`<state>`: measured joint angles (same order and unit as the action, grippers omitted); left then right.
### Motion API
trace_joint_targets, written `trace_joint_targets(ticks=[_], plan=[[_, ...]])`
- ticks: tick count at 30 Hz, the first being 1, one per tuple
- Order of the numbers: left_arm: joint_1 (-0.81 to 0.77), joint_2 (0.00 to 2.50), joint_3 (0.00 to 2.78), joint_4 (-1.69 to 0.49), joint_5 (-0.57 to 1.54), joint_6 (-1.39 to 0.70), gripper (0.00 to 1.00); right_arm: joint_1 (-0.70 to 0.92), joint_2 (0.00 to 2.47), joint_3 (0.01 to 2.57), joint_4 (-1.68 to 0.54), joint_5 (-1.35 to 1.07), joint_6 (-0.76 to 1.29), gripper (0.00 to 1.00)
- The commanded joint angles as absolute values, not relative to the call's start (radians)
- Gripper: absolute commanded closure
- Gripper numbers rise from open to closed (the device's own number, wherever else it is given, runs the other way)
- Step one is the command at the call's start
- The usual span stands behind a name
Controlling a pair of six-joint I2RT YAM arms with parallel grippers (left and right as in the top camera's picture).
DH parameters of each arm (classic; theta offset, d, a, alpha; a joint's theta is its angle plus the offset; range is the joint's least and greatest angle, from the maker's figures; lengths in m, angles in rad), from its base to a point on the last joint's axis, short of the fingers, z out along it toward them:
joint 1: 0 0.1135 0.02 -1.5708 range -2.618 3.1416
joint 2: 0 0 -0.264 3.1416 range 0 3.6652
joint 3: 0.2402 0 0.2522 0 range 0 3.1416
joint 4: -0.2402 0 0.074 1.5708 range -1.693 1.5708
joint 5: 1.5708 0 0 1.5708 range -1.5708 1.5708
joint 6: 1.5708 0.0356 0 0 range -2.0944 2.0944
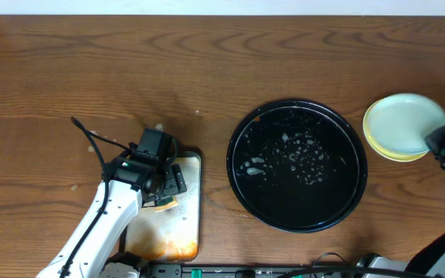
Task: Clean dirty plates on tray and stack at the side
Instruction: 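Lower the light-green plate onto the yellow plate right of the tray, then open the right gripper and withdraw it down beside the tray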
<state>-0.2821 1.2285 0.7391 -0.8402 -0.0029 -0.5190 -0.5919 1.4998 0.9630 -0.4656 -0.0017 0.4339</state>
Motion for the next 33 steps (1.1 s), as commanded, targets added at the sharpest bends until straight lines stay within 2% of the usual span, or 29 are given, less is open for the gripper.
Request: trace_joint_targets(ticks=[1,4,14,18,23,24,25,26,33], plan=[[-0.278,1.231,0.735,-0.843,-0.008,-0.509,0.10,-0.603,1.514,0.968,-0.443,-0.035,0.446,0.53],[-0.278,1.231,0.735,-0.843,-0.008,-0.509,0.10,-0.601,1.481,0.968,-0.416,-0.142,0.384,0.47],[-0.278,1.231,0.735,-0.843,-0.008,-0.509,0.10,-0.506,1.253,0.968,-0.501,-0.588,0.258,0.49],[-0.278,1.231,0.735,-0.843,-0.008,-0.509,0.10,-0.414,1.171,0.968,-0.585,-0.604,0.175,0.47],[-0.278,1.231,0.735,-0.843,-0.008,-0.509,0.10,-0.295,1.103,0.968,-0.648,-0.610,0.166,0.40],[-0.278,1.231,0.735,-0.843,-0.008,-0.509,0.10,-0.276,1.097,0.968,-0.650,-0.610,0.167,0.32],[-0.278,1.231,0.735,-0.843,-0.008,-0.509,0.10,-0.258,1.095,0.968,-0.649,-0.611,0.167,0.07],[-0.278,1.231,0.735,-0.843,-0.008,-0.509,0.10,-0.247,1.095,0.968,-0.649,-0.611,0.167,0.01],[-0.278,1.231,0.735,-0.843,-0.008,-0.509,0.10,-0.216,1.098,0.968,-0.681,-0.611,0.167,0.01]])
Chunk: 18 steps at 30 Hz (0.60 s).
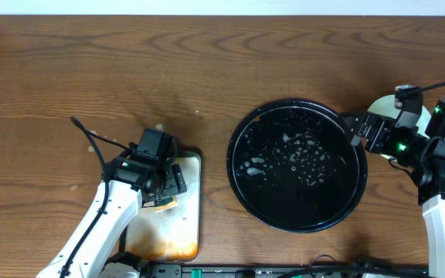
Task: Clean dirty plates on tray and stack at the side
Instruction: 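Open the right gripper and withdraw it down beside the tray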
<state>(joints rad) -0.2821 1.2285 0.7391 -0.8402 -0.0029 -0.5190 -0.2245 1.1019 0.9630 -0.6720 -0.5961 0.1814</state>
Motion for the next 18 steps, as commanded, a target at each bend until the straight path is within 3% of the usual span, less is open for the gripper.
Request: trace_joint_targets(ticks=[1,8,18], plan=[[-0.278,1.231,0.735,-0.843,-0.008,-0.509,0.10,-0.215,1.098,0.968,-0.690,-0.611,0.172,0.01],[-0.278,1.231,0.735,-0.843,-0.008,-0.509,0.10,-0.215,1.098,0.968,-0.715,-0.607,0.407,0.01],[-0.278,1.231,0.735,-0.843,-0.008,-0.509,0.10,-0.215,1.098,0.968,-0.802,-0.520,0.403,0.01]])
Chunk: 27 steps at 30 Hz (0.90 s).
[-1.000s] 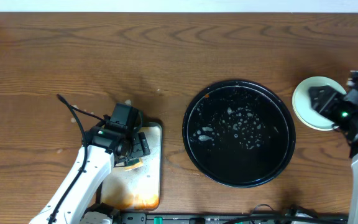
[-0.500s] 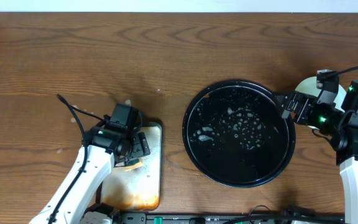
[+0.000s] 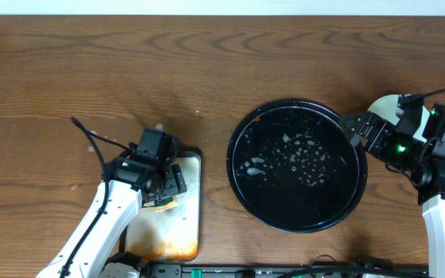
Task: Clean dirty plates on tray and stack at the side
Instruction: 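Open the right gripper and withdraw it down beside the tray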
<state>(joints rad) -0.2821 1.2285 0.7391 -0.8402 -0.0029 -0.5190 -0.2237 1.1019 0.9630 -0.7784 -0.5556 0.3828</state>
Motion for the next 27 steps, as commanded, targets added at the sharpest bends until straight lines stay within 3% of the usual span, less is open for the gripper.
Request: trace_joint_targets(ticks=[1,4,9,16,22,27], plan=[[-0.278,1.231,0.735,-0.843,-0.008,-0.509,0.10,-0.215,1.098,0.968,-0.813,-0.519,0.403,0.01],[-0.278,1.231,0.735,-0.843,-0.008,-0.509,0.10,-0.215,1.076,0.968,-0.815,-0.530,0.380,0.01],[-0.278,1.231,0.735,-0.843,-0.008,-0.509,0.10,-0.190,0.978,0.968,-0.762,-0.631,0.162,0.01],[-0.278,1.231,0.735,-0.843,-0.008,-0.509,0.10,-0.080,0.801,0.951,-0.669,-0.545,-0.126,0.01],[-0.278,1.231,0.735,-0.843,-0.008,-0.509,0.10,-0.038,0.608,0.854,-0.636,-0.441,-0.151,0.01],[-0.278,1.231,0.735,-0.843,-0.008,-0.509,0.10,-0.045,0.436,0.655,-0.448,-0.354,-0.152,0.01]])
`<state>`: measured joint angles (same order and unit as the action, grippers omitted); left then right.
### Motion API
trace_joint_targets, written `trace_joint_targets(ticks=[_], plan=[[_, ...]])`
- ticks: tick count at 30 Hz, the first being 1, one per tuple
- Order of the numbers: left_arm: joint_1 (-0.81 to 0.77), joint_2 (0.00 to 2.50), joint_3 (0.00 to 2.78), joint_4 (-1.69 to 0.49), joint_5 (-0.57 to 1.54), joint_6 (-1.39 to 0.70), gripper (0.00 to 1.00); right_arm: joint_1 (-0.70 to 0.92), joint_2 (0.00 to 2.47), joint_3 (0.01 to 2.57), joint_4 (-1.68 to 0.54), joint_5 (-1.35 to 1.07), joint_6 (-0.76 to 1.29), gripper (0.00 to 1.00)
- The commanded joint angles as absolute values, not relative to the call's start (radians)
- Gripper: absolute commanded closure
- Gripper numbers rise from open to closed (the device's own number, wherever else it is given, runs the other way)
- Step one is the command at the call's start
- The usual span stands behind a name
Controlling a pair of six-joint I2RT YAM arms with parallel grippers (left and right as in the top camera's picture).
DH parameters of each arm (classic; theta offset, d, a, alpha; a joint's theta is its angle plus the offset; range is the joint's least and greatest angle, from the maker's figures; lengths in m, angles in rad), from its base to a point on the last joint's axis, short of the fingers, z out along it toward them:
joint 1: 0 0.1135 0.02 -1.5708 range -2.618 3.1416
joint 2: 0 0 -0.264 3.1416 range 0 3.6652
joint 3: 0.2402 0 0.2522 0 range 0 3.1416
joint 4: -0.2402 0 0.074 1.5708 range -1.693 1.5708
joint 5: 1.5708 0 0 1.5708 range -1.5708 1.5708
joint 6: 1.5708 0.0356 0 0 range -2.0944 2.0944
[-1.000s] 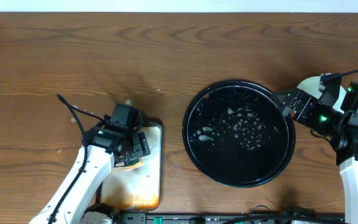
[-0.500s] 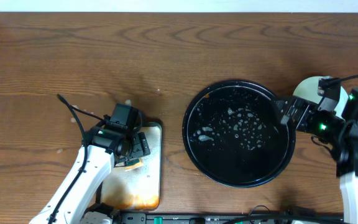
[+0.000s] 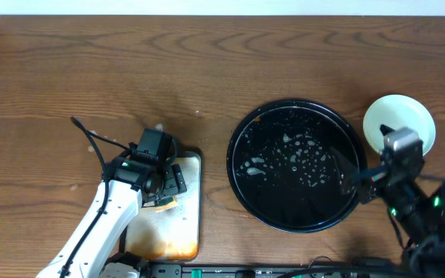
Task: Clean dirty plates on tray and stack at the side
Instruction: 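Open the right gripper and withdraw it down beside the tray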
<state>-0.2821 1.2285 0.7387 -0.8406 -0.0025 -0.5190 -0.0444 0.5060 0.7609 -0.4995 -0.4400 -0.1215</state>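
A round black tray (image 3: 263, 154), speckled with wet residue, lies right of centre with no plate on it. To its upper right sits a pale stack of plates (image 3: 402, 117). My right gripper (image 3: 351, 182) hangs, blurred, over the tray's right rim, below the stack. Whether its jaws are open is unclear. On the left, my left gripper (image 3: 174, 182) rests over the top of a stained white board (image 3: 164, 232), with a small yellow-orange piece (image 3: 165, 203) just beneath it. Its grip is hidden by the wrist.
A brown wooden table (image 3: 207, 69) carries everything. The left arm runs down to the bottom left corner, with a black cable looping at its left. The right arm's body fills the bottom right corner.
The right arm has moved from beside the plate stack at the tray's upper right down to the tray's lower right. The stack now shows uncovered. The left arm is unchanged.
At first the right arm sat at the far right edge, touching the plate stack's side. Then it lay across the stack with its gripper at the tray's upper right rim, and stayed there. Now it is lower, by the tray's right rim. The left arm never moved.
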Motion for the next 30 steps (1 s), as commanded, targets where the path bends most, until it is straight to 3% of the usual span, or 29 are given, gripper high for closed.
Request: trace_joint_targets(ticks=[1,6,13,30], plan=[[-0.278,1.231,0.735,-0.843,-0.008,-0.509,0.10,-0.049,0.405,0.604,-0.397,-0.347,-0.152,0.01],[-0.278,1.231,0.735,-0.843,-0.008,-0.509,0.10,-0.057,0.239,0.338,-0.189,-0.363,-0.151,0.01],[-0.278,1.231,0.735,-0.843,-0.008,-0.509,0.10,-0.058,0.002,0.118,-0.152,-0.369,-0.151,0.01],[-0.278,1.231,0.735,-0.843,-0.008,-0.509,0.10,-0.058,0.005,0.006,-0.043,-0.364,-0.151,0.01]])
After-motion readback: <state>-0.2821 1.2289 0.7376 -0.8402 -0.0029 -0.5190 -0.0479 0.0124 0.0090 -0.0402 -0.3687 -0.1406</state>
